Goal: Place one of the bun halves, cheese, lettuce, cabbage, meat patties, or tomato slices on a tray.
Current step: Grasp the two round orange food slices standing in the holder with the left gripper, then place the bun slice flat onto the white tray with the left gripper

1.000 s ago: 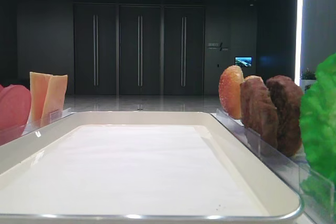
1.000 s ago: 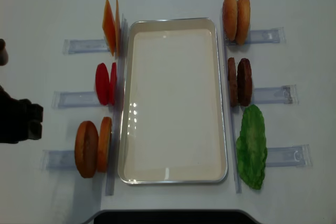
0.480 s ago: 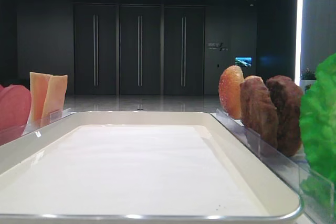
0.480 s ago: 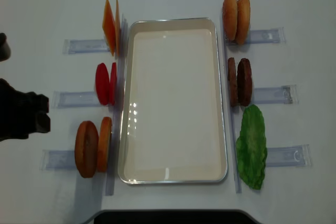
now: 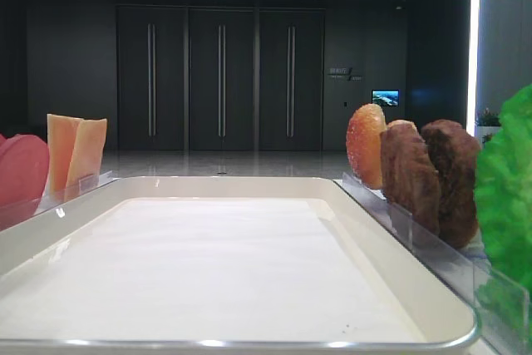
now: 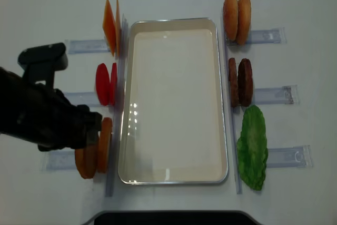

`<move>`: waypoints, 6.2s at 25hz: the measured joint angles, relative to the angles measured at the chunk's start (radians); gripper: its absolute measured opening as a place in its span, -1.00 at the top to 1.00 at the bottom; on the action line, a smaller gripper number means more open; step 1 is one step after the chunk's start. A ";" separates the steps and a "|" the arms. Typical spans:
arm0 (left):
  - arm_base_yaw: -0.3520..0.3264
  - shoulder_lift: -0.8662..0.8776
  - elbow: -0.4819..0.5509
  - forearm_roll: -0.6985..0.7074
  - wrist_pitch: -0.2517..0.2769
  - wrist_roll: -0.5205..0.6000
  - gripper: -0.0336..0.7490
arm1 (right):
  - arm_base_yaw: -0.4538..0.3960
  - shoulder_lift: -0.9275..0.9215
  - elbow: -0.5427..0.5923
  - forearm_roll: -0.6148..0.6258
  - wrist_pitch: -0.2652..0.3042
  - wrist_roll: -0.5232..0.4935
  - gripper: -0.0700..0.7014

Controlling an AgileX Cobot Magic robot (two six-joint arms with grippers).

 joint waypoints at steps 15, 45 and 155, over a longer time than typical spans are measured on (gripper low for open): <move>-0.081 0.087 0.000 0.068 -0.076 -0.124 -0.25 | 0.000 0.000 0.000 0.000 0.000 0.000 -0.31; -0.081 0.346 -0.001 0.067 -0.185 -0.124 -0.07 | 0.000 0.000 0.000 0.000 0.000 0.000 -0.31; 0.175 0.676 0.090 -1.505 -0.345 1.471 -0.18 | 0.000 0.000 0.000 0.000 0.000 0.000 -0.31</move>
